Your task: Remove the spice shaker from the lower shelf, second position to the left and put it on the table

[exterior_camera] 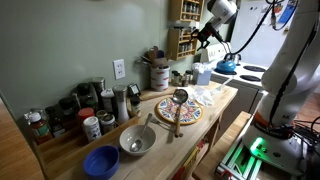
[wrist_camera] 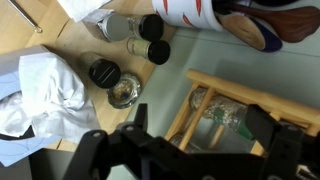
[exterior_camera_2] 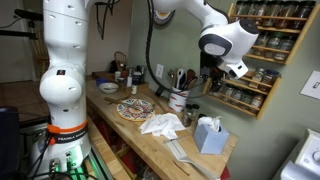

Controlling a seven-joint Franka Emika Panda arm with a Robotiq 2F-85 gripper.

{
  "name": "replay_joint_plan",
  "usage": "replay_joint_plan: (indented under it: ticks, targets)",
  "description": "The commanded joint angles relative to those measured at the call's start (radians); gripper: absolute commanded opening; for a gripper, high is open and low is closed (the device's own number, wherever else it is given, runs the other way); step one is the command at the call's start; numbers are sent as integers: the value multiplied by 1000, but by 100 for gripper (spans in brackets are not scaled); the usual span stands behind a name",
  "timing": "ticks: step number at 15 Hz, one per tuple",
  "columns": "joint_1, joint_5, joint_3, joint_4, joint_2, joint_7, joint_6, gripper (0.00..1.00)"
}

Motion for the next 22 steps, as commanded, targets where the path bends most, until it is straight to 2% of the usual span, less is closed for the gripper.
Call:
replay_joint_plan:
  ticks: [1,5,13,22]
  targets:
    - [-6,0,7,4,2,5,-1,100]
    - [-6,2,7,4,2,6,0,100]
    - [-13,191,27,28,94,15,55,100]
    - [-39,471,31,21,152,-32,152,100]
